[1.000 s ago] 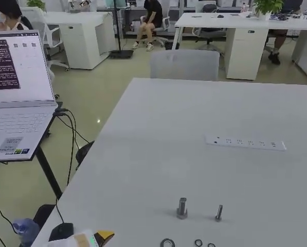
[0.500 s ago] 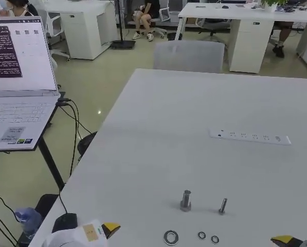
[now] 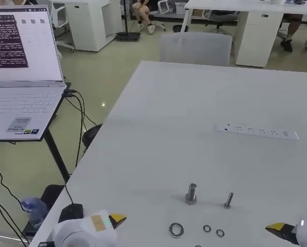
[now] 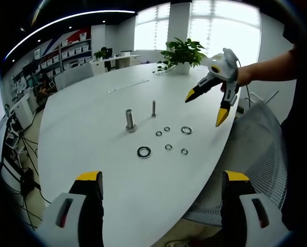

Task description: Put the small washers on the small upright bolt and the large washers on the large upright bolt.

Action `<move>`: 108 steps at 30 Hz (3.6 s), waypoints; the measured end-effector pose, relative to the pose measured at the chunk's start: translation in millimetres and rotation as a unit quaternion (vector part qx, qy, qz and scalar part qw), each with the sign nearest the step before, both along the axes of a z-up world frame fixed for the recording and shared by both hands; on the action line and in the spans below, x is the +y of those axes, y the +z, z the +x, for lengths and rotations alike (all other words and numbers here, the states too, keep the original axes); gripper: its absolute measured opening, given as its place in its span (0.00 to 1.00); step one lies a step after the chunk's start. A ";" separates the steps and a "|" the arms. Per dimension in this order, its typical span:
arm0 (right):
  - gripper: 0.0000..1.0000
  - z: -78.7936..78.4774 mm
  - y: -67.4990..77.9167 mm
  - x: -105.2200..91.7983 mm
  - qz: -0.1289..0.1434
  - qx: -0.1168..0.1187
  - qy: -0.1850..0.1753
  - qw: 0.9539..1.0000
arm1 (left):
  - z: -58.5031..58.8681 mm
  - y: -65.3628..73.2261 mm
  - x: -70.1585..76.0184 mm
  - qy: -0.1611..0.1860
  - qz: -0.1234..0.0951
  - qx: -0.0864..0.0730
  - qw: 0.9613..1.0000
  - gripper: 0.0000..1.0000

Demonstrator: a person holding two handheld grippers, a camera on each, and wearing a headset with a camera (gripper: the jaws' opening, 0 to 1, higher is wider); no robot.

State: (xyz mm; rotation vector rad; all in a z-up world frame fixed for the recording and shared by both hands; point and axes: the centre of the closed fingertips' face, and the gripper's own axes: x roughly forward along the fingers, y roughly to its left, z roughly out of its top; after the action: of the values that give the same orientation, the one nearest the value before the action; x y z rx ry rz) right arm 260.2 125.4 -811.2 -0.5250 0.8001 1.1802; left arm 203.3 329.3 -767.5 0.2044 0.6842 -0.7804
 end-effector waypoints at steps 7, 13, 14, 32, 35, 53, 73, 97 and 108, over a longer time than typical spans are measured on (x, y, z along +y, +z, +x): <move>0.80 1.3 -11.8 -0.5 -0.031 0.003 0.030 0.999 | -3.1 -1.9 0.0 -0.007 0.003 0.002 1.000 0.95; 0.77 2.5 -18.7 4.5 -0.054 -0.002 0.057 0.997 | -4.1 -2.6 -0.5 -0.012 0.003 0.005 1.000 0.94; 0.77 3.6 -19.4 5.8 -0.056 -0.003 0.061 0.997 | -4.0 -2.5 -0.5 -0.013 0.003 0.005 1.000 0.94; 0.62 9.5 -39.0 11.5 -0.119 -0.010 0.119 0.986 | 4.4 -2.6 7.6 -0.019 0.013 -0.003 1.000 0.93; 0.61 7.9 -42.6 14.1 -0.125 -0.010 0.129 0.984 | 5.1 -3.3 7.9 -0.020 0.013 -0.003 1.000 0.94; 0.48 11.1 -59.4 15.7 -0.163 -0.005 0.159 0.974 | 4.7 -6.6 11.5 -0.024 0.011 -0.004 1.000 0.99; 0.37 6.2 -63.2 14.8 -0.188 0.010 0.160 0.969 | 2.9 -6.5 12.4 -0.031 0.009 -0.005 0.999 0.96; 0.22 5.0 -64.5 13.7 -0.242 0.011 0.178 0.954 | -11.7 -9.7 7.6 -0.030 0.005 0.002 1.000 0.88; 0.20 5.3 -64.3 11.0 -0.246 0.014 0.189 0.950 | -10.2 -4.3 -3.7 -0.029 0.001 -0.006 1.000 0.87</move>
State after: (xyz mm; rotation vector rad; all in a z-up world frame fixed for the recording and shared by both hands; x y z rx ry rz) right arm 265.4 136.3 -875.5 -1.1142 1.0570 1.3400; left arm 193.1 325.6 -771.8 0.2317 0.6704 -0.8325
